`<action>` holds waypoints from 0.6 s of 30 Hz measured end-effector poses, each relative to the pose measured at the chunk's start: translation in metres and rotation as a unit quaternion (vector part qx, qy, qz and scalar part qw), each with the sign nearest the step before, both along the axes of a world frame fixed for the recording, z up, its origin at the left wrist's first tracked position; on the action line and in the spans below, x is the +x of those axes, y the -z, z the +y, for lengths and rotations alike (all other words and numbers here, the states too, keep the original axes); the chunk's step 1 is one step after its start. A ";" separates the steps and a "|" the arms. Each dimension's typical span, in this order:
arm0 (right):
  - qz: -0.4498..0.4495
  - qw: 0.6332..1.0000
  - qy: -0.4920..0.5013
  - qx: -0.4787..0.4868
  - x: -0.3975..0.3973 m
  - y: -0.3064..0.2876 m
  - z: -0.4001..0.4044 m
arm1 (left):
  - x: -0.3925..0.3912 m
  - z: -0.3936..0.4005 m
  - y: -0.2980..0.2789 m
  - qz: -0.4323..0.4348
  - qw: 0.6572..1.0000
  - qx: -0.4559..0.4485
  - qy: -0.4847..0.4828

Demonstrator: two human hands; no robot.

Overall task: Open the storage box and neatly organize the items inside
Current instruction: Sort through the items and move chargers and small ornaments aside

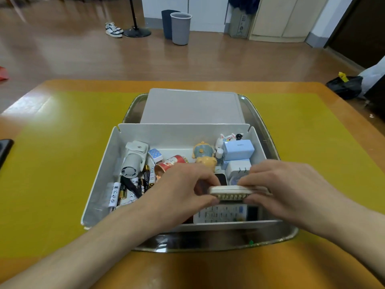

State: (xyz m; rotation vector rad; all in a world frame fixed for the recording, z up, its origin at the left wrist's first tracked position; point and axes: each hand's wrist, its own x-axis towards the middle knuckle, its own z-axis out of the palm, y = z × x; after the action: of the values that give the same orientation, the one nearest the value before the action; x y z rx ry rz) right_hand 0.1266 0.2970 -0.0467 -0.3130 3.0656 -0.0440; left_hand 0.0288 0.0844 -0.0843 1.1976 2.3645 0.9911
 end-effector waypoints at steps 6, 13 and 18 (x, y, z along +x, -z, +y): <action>0.009 0.988 0.087 -0.129 0.002 -0.014 0.015 | -0.001 -0.005 0.006 0.031 0.988 -0.150 0.025; -0.023 0.983 0.109 -0.146 0.004 -0.010 0.007 | -0.007 -0.005 0.009 -0.083 0.990 -0.094 0.059; -0.050 0.989 0.095 -0.104 0.003 -0.010 0.007 | -0.016 -0.013 0.005 -0.164 0.974 -0.109 0.112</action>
State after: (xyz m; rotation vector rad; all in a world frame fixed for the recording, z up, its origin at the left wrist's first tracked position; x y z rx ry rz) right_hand 0.1299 0.3039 -0.0371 -0.0252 2.9831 -0.3791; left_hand 0.0126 0.0714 -0.0891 1.0930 1.9717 0.7656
